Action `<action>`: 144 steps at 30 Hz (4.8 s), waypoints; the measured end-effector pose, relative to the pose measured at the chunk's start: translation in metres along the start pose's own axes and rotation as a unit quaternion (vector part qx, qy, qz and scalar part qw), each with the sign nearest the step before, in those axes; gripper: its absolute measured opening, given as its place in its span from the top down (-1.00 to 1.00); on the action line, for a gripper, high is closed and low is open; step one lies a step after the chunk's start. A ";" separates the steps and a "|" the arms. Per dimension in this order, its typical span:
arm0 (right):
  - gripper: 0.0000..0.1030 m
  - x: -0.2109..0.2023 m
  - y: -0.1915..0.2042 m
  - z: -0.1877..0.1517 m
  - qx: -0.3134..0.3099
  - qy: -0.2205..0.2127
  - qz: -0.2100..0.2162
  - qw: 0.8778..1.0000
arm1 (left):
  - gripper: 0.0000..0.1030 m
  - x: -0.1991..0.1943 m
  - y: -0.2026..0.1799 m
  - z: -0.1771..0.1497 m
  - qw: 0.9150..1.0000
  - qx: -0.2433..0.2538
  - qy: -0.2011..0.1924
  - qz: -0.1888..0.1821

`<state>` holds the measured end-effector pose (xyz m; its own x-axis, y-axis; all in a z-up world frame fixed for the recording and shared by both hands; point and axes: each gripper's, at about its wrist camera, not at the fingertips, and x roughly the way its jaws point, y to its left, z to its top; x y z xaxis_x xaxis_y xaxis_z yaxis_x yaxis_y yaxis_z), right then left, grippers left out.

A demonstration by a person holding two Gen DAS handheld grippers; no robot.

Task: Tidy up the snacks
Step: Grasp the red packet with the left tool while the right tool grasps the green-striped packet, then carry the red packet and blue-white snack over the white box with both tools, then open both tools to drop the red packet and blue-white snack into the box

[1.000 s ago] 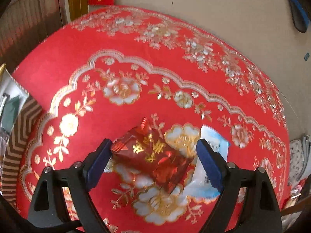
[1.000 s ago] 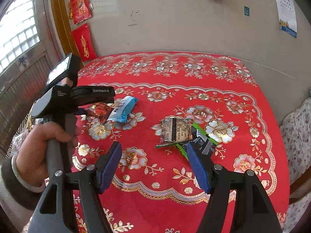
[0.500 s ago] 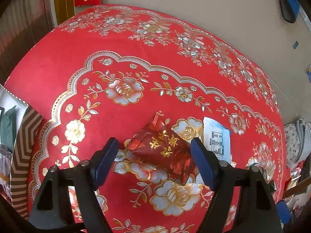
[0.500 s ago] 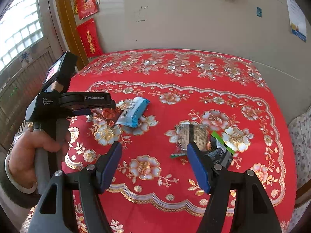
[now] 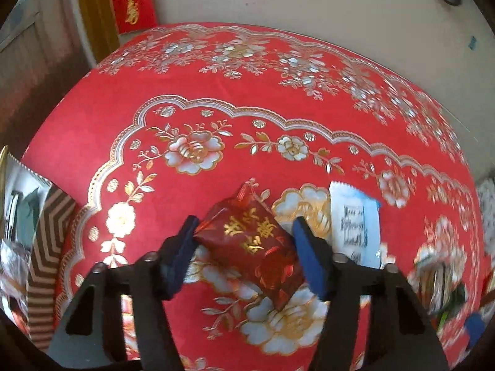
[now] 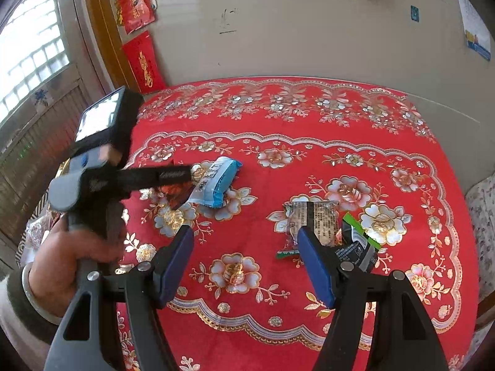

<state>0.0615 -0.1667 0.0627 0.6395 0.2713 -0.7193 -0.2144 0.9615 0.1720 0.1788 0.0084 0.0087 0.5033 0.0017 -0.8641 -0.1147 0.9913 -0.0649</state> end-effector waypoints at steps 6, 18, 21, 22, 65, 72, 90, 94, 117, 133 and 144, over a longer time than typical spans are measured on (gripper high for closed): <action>-0.35 0.026 0.012 0.018 0.011 -0.001 -0.001 1.000 | 0.04 -0.025 0.035 -0.009 1.000 0.007 -0.009 -0.008; -0.14 0.128 0.041 0.039 0.025 0.063 -0.047 0.997 | 0.04 -0.075 0.070 -0.042 0.998 0.036 -0.028 -0.043; 0.36 0.126 0.052 0.036 -0.015 0.065 -0.071 0.995 | 0.04 -0.083 0.072 -0.051 0.997 0.044 -0.032 -0.049; 0.38 0.123 0.053 0.033 -0.020 0.067 -0.066 0.995 | 0.04 -0.084 0.072 -0.053 0.997 0.046 -0.033 -0.048; 0.38 -0.027 0.143 -0.065 -0.038 -0.053 0.010 0.998 | 0.05 -0.172 0.089 -0.144 0.987 0.083 -0.136 -0.004; 0.38 -0.022 0.160 -0.059 -0.055 -0.049 0.020 0.997 | 0.05 -0.179 0.109 -0.135 0.988 0.066 -0.142 0.005; 0.38 -0.001 0.242 -0.029 -0.124 -0.043 0.066 0.989 | 0.06 -0.188 0.193 -0.111 0.987 0.026 -0.148 0.055; 0.38 0.007 0.262 -0.026 -0.140 -0.038 0.075 0.987 | 0.06 -0.183 0.219 -0.106 0.987 0.015 -0.141 0.071; 0.38 0.069 0.322 -0.037 -0.174 0.031 0.103 0.979 | 0.07 -0.130 0.296 -0.093 0.992 -0.038 -0.077 0.095; 0.33 0.081 0.333 -0.048 -0.186 0.054 0.115 0.974 | 0.07 -0.125 0.296 -0.094 0.990 -0.029 -0.079 0.109; 0.11 0.066 0.326 -0.051 -0.179 0.034 0.122 0.976 | -0.15 -0.129 0.298 -0.099 0.991 -0.042 -0.081 0.100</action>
<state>-0.0036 0.1618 0.0376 0.4890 0.4744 -0.7320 -0.6063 0.7881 0.1057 -0.0049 0.2910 0.0512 0.5941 0.2241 -0.7726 -0.2923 0.9549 0.0523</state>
